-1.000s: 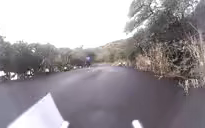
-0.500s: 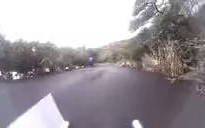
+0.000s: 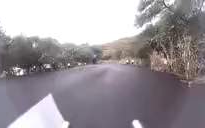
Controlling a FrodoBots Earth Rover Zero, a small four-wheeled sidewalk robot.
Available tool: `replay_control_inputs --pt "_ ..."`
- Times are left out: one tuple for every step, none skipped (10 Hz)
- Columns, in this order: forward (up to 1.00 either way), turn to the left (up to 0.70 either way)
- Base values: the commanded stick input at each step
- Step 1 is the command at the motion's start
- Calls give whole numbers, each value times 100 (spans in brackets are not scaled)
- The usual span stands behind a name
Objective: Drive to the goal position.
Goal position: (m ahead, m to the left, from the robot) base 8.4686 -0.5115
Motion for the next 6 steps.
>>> replay_control_inputs --pt "100 0" --pt "100 0" --pt "100 0" --pt "100 0" --pt "100 0" --pt "100 0"
